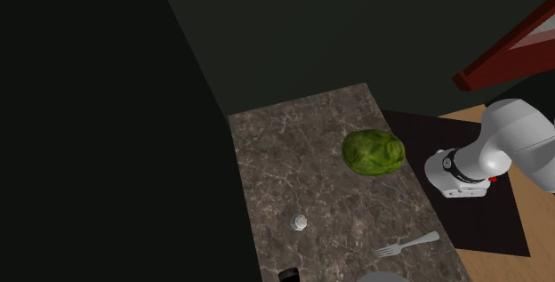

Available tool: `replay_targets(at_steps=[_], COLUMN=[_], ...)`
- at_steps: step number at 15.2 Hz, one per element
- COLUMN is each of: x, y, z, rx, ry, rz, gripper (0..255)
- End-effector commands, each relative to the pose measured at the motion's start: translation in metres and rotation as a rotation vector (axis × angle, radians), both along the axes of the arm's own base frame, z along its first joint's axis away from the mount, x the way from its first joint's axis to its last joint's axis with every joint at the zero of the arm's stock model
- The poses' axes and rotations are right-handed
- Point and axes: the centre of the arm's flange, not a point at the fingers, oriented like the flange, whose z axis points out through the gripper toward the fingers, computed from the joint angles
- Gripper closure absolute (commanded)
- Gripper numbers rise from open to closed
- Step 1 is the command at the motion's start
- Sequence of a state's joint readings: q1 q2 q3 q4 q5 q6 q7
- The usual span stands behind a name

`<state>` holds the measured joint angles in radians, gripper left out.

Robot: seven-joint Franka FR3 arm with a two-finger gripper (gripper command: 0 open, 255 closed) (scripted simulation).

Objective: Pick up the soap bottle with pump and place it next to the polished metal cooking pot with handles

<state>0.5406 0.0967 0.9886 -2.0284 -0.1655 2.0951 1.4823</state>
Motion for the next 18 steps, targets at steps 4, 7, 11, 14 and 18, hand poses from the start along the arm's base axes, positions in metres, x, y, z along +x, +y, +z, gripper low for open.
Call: replay_targets(at_steps=[4,7,11,14,18], x=[0.000,0.000,-0.001,-0.003,-0.003], y=[0.000,0.000,0.000,-0.001,-0.001], z=[-0.001,-0.001,0.013,0.049,0.049], rx=[0.001,0.001,0.001,0.001,0.001], ry=[0.000,0.000,0.000,0.000,0.000], rz=[0.000,0.000,0.000,0.000,0.000], gripper=[255,0,0,0,0])
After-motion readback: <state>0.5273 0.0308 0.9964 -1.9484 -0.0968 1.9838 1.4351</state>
